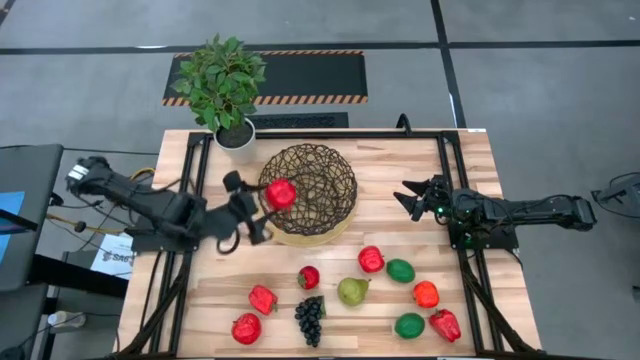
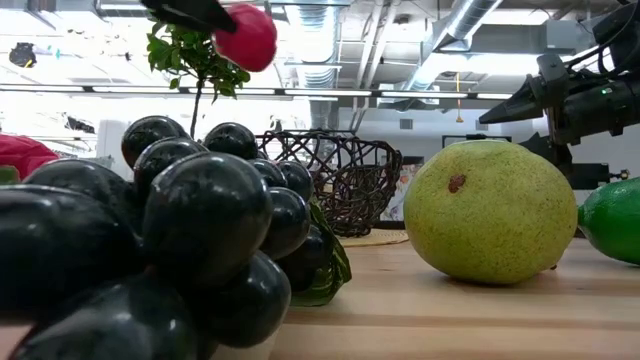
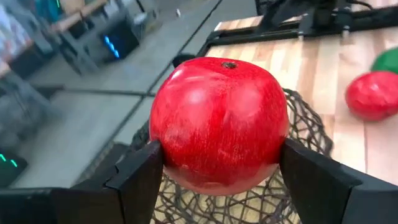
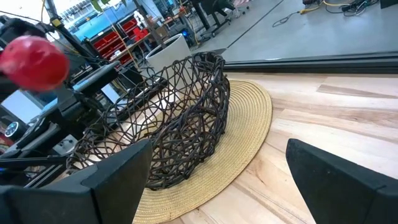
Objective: Build produce basket
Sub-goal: Put the toe left red apple into the basket
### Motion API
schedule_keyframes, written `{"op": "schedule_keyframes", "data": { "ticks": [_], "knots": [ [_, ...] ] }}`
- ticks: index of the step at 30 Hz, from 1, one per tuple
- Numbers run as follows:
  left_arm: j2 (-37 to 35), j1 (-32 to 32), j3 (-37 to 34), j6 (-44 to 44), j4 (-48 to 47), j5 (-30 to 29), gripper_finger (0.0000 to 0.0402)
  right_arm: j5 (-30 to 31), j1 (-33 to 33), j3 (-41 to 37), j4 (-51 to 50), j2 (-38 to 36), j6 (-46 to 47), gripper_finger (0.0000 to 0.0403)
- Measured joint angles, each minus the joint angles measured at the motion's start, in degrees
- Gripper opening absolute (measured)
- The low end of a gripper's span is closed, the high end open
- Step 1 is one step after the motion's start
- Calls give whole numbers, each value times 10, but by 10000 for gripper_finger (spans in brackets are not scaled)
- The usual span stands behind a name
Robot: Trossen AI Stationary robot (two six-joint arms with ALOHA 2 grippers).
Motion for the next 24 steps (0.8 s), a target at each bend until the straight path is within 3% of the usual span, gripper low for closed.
{"op": "schedule_keyframes", "data": {
  "ticks": [11,18,24],
  "knots": [
    [10,205,57,-15,-46,223,279,0,0,0,0,0,0,391],
    [93,277,119,22,-125,278,280,0,0,0,0,0,0,391],
    [199,311,169,66,-138,318,280,0,0,0,0,0,4,391]
  ]
}}
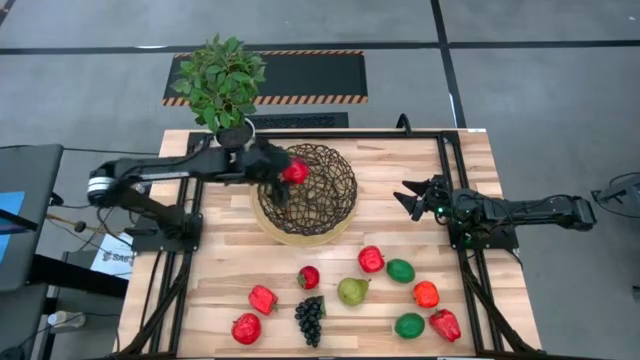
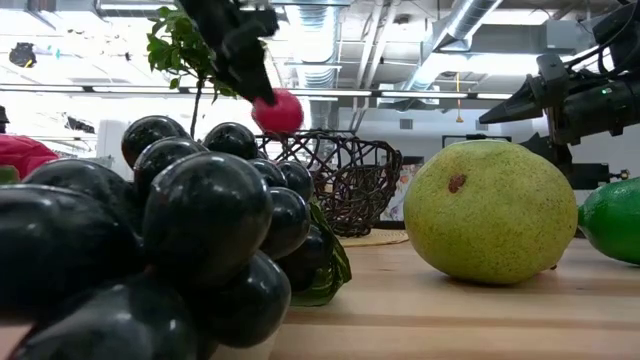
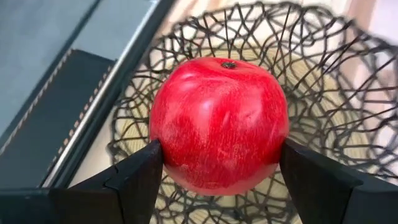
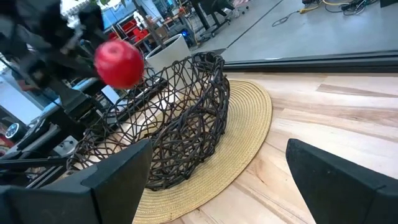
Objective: Build produce basket
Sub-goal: Put the toe left red apple into the basket
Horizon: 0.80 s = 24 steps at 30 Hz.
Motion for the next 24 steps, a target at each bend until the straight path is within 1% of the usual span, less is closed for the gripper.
{"op": "schedule_keyframes", "data": {
  "ticks": [7,13,18,21,24],
  "knots": [
    [122,22,48,44,-6,14,280,0,0,0,0,0,0,391],
    [204,38,75,87,-21,11,280,0,0,0,0,0,0,391],
    [240,50,76,127,-19,6,280,0,0,0,0,0,0,391],
    [249,53,77,132,-18,-29,281,0,0,0,0,0,0,391],
    [251,53,77,144,-14,-52,295,0,0,0,0,0,0,391]
  ]
}}
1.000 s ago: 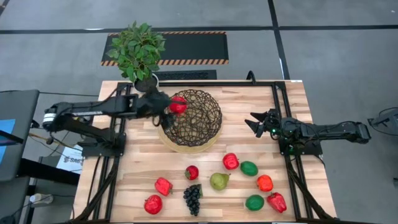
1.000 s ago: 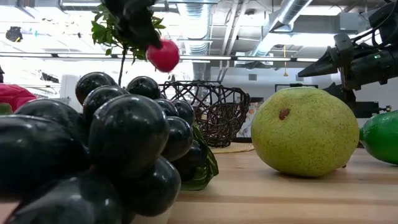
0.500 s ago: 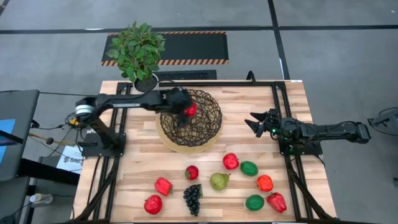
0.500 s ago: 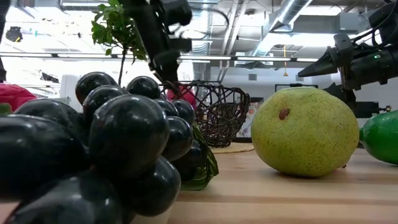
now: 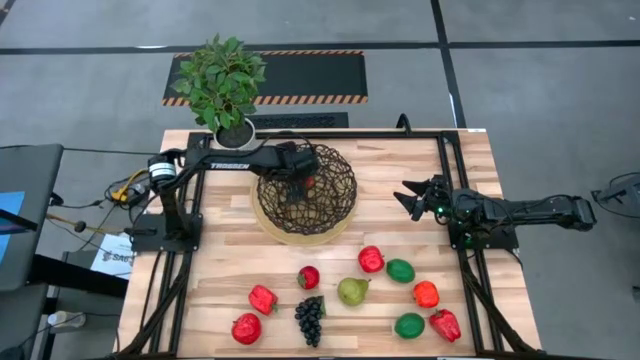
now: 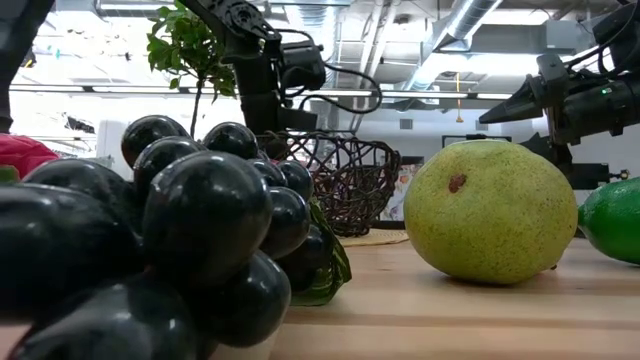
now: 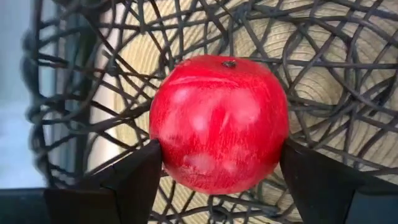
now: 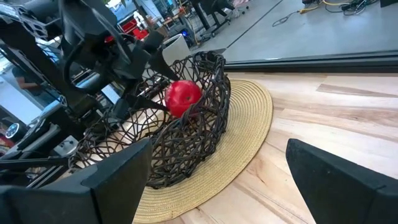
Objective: Build produce basket
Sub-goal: Put the toe left red apple into the basket, then put the top green lime into the basket
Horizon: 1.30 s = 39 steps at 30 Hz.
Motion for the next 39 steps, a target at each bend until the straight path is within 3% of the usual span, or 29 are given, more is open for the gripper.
{"op": "schedule_keyframes", "data": {
  "ticks": [11,18,24,30,39],
  "knots": [
    [0,-16,7,3,15,1,361,0,0,0,0,0,0,391],
    [-1,-41,90,4,-45,4,363,-14,-1,3,4,0,0,391],
    [-1,-75,189,2,-157,17,363,-32,-1,72,-10,3,-30,391],
    [-40,-108,223,-23,-209,100,363,-74,13,194,-157,97,-26,391],
    [-145,-178,221,-132,-248,184,363,-192,64,396,-382,353,14,391]
  ]
}}
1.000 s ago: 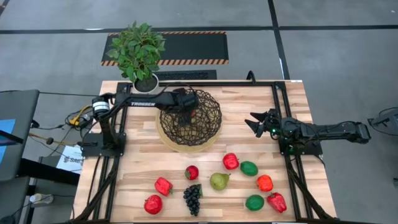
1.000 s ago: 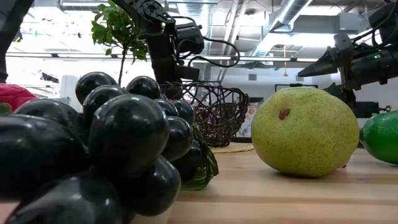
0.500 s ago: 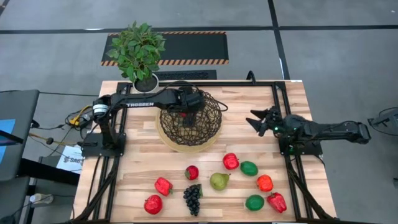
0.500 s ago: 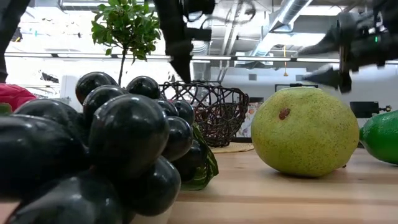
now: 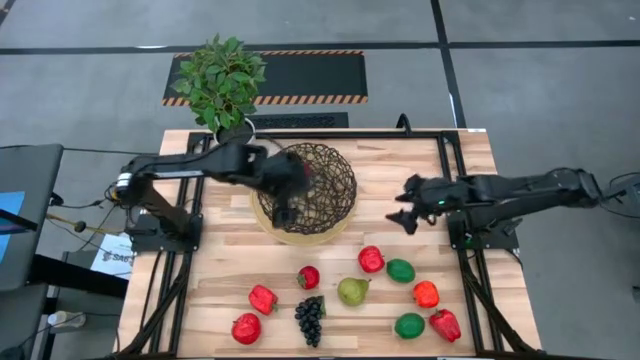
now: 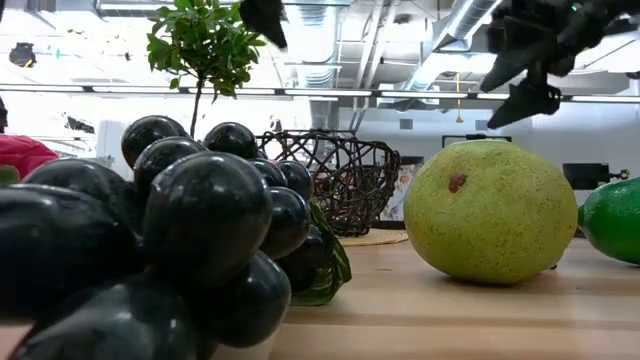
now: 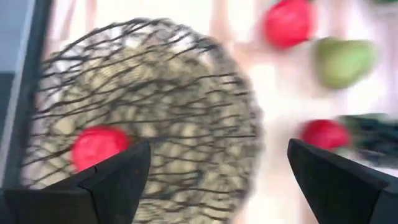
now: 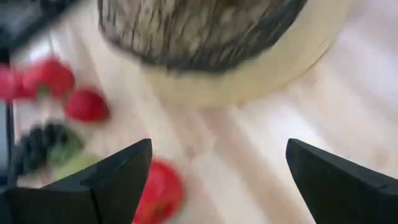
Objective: Build produce basket
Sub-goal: Put the top green lime into the basket
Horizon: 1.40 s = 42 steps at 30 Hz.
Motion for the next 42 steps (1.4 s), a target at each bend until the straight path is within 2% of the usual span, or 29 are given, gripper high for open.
{"op": "schedule_keyframes", "data": {
  "ticks": [5,9,14,17,21,26,29,34,42],
  "knots": [
    [-66,-70,-43,-54,-9,5,363,-33,51,103,-134,129,21,391],
    [-133,-134,-118,-137,20,-55,363,-64,104,159,-217,198,71,391],
    [-220,-208,-253,-222,147,-127,363,-71,202,175,-266,237,192,391],
    [-254,-232,-329,-236,234,-137,363,-62,254,175,-266,258,256,391],
    [-277,-248,-410,-257,339,-149,363,-47,292,175,-245,294,289,391],
    [-279,-259,-477,-266,423,-150,363,-47,296,175,-246,363,259,391],
    [-280,-258,-493,-281,440,-151,363,-45,282,175,-235,395,230,391],
    [-280,-263,-495,-295,445,-151,363,-55,254,175,-202,425,193,391],
    [-280,-270,-495,-291,444,-154,363,-66,246,164,-193,457,198,386]
  ]
}}
